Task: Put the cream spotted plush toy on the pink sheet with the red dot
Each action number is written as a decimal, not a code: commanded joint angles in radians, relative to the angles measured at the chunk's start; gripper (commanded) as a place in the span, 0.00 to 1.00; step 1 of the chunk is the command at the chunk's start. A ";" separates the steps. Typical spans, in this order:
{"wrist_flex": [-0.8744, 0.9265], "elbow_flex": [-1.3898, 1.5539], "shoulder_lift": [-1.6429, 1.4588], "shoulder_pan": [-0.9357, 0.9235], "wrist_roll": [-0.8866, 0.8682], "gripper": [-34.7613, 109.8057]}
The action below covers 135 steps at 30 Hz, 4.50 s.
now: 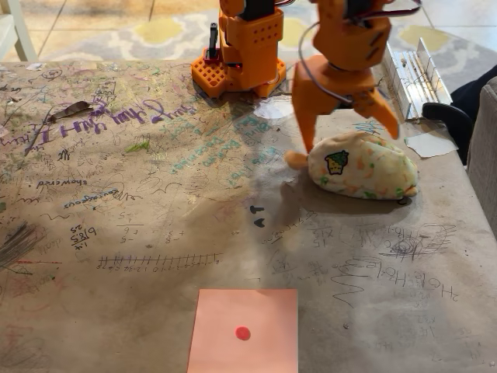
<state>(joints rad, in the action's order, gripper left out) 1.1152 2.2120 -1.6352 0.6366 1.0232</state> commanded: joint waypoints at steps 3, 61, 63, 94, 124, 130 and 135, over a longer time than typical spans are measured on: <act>-0.103 -0.058 0.018 0.048 -0.006 0.42; -0.132 -0.112 -0.084 0.069 -0.195 0.44; -0.166 -0.103 -0.063 0.077 -0.183 0.45; -0.172 -0.288 0.069 0.092 -0.213 0.25; 0.472 -0.896 -0.959 -0.195 -0.236 0.26; 0.353 -0.707 -1.212 -0.270 -0.221 0.26; 0.370 -0.609 -1.293 -0.302 -0.284 0.26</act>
<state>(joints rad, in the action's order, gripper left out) 1.5156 1.5324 -2.8916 0.3497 0.7563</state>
